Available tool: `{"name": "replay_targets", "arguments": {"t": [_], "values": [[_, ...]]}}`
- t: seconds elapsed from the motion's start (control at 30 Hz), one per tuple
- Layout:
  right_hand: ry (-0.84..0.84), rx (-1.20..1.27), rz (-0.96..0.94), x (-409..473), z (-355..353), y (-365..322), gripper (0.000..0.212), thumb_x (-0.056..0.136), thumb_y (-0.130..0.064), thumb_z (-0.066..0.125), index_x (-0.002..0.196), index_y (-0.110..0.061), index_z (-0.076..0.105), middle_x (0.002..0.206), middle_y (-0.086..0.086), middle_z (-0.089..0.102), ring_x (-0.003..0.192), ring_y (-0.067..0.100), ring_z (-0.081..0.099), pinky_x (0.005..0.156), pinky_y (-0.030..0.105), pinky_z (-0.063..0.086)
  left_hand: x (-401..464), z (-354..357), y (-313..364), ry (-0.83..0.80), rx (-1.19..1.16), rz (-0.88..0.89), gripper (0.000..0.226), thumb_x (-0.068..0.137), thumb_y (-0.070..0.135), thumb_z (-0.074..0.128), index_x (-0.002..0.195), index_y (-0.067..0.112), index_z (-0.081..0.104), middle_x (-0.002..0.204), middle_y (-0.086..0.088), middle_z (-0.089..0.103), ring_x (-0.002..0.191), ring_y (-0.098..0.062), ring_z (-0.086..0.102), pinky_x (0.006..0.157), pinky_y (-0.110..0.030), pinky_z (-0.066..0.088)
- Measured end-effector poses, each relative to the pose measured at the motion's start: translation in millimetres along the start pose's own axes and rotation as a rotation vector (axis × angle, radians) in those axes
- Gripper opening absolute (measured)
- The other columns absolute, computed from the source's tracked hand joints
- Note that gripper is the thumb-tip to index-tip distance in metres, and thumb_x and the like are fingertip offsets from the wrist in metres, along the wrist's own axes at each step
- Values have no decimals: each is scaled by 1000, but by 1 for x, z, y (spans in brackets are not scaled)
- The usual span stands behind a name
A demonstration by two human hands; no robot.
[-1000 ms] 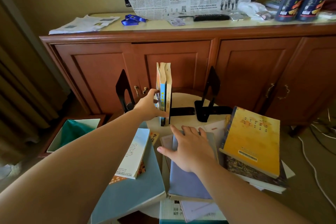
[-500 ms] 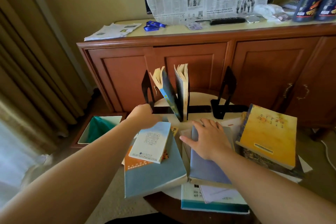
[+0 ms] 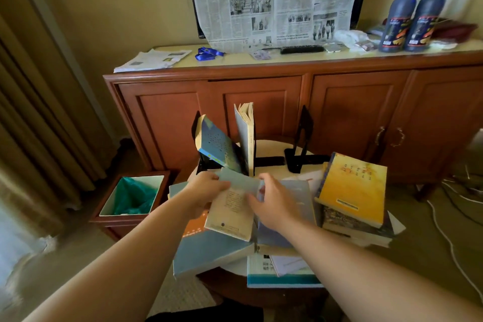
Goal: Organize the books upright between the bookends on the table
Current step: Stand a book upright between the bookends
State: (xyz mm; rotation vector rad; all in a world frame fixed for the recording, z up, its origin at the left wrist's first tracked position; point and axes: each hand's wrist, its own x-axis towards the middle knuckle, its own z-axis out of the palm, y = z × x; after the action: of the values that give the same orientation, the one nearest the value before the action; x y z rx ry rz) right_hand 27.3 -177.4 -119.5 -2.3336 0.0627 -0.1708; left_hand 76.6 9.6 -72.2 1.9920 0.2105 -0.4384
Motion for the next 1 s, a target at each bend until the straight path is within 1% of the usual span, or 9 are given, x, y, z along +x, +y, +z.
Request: {"name": "replay_targets", "arguments": {"t": [0.1,0.23,0.3,0.37,0.47,0.6,0.77,0.9,1.0], "values": [[-16,274,158,0,-10,-4,36,100,-51,61,125,-35,41,110,-9,63,96,14,63,75,30,51,-11,17,17,-20,-259,68,18,104,15,64,116,1,66,105,-18,77,89,-29,76,70,-43,63],[48,452,269,7,-42,7,20,102,-43,60,113,-26,65,106,-4,72,95,18,67,81,36,53,-22,47,33,-93,-461,105,19,105,10,61,117,-5,63,116,-27,73,95,-34,74,90,-54,62],[91,412,261,7,-65,18,18,103,-39,59,110,-23,66,101,-3,71,92,19,68,73,35,50,-26,61,36,-121,-480,109,17,107,14,58,110,0,67,109,-22,77,91,-31,75,83,-46,63],[157,361,272,7,-88,32,18,104,-35,57,108,-19,64,99,0,69,89,19,66,68,35,49,-24,73,34,-129,-388,131,19,106,19,59,108,4,71,105,-17,78,91,-27,76,80,-37,61],[306,275,358,8,-114,59,18,106,-32,54,109,-15,59,101,3,66,82,15,61,59,31,44,-11,88,20,-14,26,233,18,95,22,73,109,11,76,103,-9,76,90,-18,70,80,-34,59],[453,252,504,9,-140,100,17,106,-30,54,111,-15,60,109,7,67,91,25,64,64,34,52,-9,104,1,-45,503,336,52,89,42,81,134,21,64,129,-1,60,116,-17,59,97,-26,47],[388,65,640,0,-147,137,30,98,-32,68,118,-10,64,114,12,70,100,33,67,79,42,58,-13,116,-7,-4,636,362,78,81,52,84,146,27,49,139,-1,41,134,-25,42,116,-44,42],[364,-106,580,-8,-142,138,34,98,-34,69,120,-9,63,116,13,67,99,31,66,69,35,52,-17,114,-8,-16,699,395,69,88,53,77,146,28,51,139,0,42,135,-25,40,116,-42,40],[363,-374,545,-14,-137,126,50,95,-42,70,136,-15,56,122,11,55,110,31,58,74,39,52,-22,108,-11,-22,720,455,56,96,47,70,145,26,55,143,1,47,138,-23,41,117,-39,36]]}}
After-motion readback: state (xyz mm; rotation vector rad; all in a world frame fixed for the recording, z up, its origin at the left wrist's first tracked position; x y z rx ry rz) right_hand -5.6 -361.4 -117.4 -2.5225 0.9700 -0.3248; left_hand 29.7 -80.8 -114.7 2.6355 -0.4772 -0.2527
